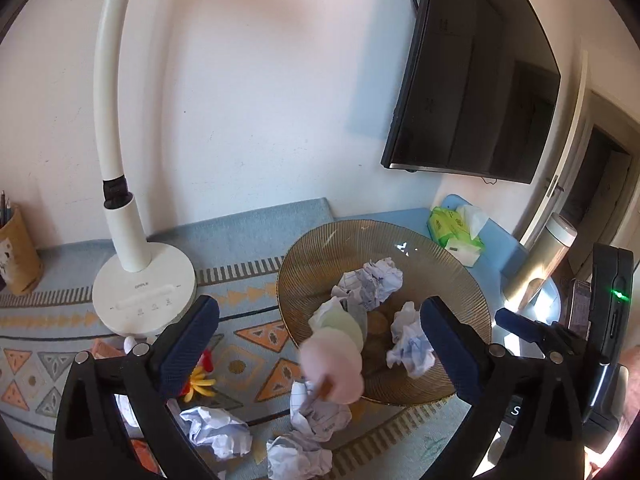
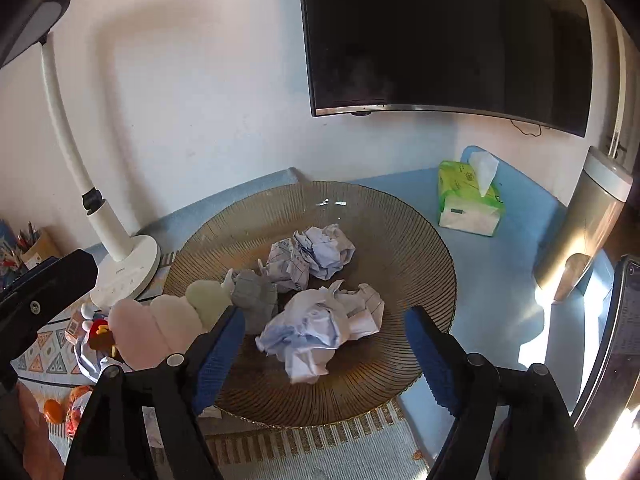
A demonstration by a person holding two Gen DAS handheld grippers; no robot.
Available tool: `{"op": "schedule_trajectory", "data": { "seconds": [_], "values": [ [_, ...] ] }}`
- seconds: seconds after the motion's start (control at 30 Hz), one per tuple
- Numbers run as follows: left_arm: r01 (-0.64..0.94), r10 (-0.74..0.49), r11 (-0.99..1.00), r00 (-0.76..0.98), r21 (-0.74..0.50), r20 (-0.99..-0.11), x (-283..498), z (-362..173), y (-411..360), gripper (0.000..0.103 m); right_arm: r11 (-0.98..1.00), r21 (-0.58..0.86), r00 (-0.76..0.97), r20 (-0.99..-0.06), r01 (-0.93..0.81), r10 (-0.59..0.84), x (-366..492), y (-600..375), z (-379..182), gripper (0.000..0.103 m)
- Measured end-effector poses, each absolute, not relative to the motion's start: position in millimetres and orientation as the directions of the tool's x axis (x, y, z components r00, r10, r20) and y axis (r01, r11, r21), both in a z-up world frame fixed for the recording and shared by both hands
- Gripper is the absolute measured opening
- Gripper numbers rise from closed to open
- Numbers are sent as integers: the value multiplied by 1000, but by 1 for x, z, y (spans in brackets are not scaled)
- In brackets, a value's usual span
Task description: Organize objects
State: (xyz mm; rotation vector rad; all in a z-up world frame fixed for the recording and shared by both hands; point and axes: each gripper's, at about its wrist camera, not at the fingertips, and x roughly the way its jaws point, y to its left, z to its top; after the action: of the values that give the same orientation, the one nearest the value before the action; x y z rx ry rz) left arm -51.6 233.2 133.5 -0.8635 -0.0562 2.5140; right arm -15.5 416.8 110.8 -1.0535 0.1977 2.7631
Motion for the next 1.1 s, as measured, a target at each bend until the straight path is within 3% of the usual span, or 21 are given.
{"op": "schedule_trajectory", "data": {
  "seconds": [0.23,0.33,0.4,0.63,0.83,1.1],
  "values": [
    [-352,427,-904,-727,-243,-537,-6,136,166,101,-988,143,-807,-590,-63,-34,35,389,124,81],
    [-293,388,-920,-761,-259,-519,22,134,125,102,-987,153,-843,-524,45,-119,59,365,123,98],
    [-238,345,-935,-782,-261,-519,37,127,96,102,-983,154,-849,-502,100,-165,67,351,111,103],
    [37,163,-952,-780,-304,-604,62,67,-2,102,-986,123,-822,-546,112,-162,64,321,51,103],
    [163,78,-937,-763,-308,-642,60,22,-43,102,-989,107,-814,-563,99,-143,61,321,47,103],
    [209,93,-914,-726,-347,-682,51,8,-55,102,-990,69,-799,-584,127,-143,59,312,43,103]
  ]
}}
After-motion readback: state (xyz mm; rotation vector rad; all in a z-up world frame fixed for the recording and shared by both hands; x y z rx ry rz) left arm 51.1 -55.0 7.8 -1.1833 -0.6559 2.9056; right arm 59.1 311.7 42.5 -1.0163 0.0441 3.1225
